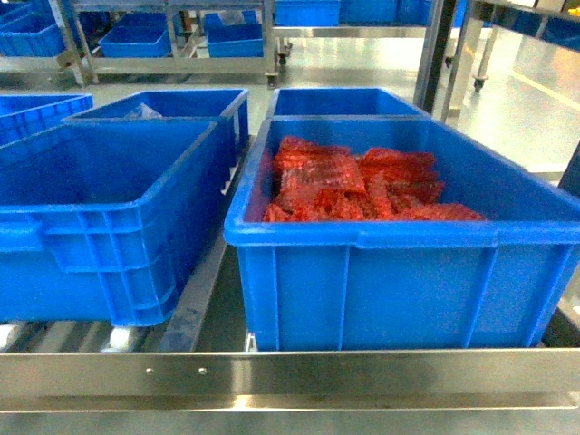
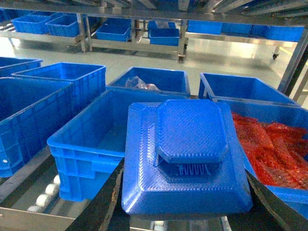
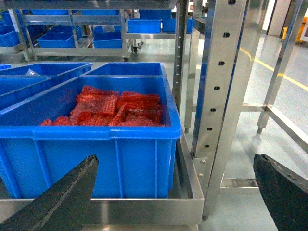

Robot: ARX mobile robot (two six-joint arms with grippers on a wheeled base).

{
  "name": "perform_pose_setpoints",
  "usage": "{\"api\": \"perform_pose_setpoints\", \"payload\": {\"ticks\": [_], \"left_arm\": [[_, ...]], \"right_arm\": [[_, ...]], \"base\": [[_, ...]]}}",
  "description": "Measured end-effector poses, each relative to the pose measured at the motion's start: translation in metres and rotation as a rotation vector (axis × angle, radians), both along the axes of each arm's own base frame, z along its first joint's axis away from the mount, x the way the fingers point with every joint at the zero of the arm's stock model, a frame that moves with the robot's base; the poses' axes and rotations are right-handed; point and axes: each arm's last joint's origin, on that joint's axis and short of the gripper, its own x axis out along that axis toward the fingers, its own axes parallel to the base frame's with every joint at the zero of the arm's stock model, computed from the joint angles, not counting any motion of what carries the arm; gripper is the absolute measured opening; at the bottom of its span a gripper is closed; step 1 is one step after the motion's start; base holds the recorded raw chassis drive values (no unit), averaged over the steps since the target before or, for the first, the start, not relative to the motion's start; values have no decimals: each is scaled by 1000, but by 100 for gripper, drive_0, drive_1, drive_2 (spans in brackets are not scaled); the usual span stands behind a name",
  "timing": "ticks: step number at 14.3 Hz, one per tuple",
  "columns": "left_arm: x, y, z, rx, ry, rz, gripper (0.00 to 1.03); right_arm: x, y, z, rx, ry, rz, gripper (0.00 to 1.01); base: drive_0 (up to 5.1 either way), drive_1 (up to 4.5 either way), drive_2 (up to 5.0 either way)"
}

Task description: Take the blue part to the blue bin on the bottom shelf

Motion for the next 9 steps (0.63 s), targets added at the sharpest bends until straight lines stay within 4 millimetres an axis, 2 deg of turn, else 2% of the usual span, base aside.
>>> {"api": "perform_pose_setpoints", "payload": {"ticks": [9], "left_arm": [[0,0,-1,3,4,0,43]], "right_arm": [[0,0,0,0,0,0,98]], "base": [[0,0,0]]}}
